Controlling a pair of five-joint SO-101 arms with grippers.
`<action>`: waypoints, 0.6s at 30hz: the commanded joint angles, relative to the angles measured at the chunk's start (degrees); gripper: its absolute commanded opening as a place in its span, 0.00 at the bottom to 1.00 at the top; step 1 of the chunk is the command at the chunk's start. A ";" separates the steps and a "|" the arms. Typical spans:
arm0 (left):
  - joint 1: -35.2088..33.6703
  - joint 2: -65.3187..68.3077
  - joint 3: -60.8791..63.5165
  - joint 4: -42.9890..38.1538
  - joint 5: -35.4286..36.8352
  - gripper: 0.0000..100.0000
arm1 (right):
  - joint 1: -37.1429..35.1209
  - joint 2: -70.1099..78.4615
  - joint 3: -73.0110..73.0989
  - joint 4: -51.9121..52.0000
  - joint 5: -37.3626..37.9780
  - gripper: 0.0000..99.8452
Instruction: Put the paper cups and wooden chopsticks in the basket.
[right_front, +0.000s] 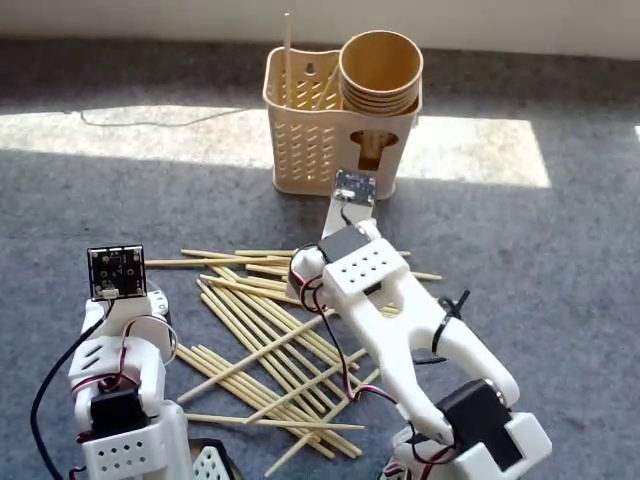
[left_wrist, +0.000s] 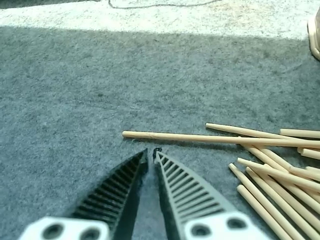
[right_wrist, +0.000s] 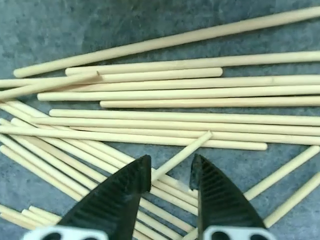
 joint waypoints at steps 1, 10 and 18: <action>-0.84 -0.57 -0.22 -0.09 -0.62 0.04 | -0.57 1.19 -0.40 -1.27 -1.32 0.14; -0.84 -0.57 -0.22 -0.09 -0.62 0.04 | -0.57 7.08 -0.66 -1.27 -1.49 0.14; -0.84 -0.57 -0.22 -0.09 -0.62 0.04 | -0.48 11.03 -0.84 -2.51 -1.49 0.09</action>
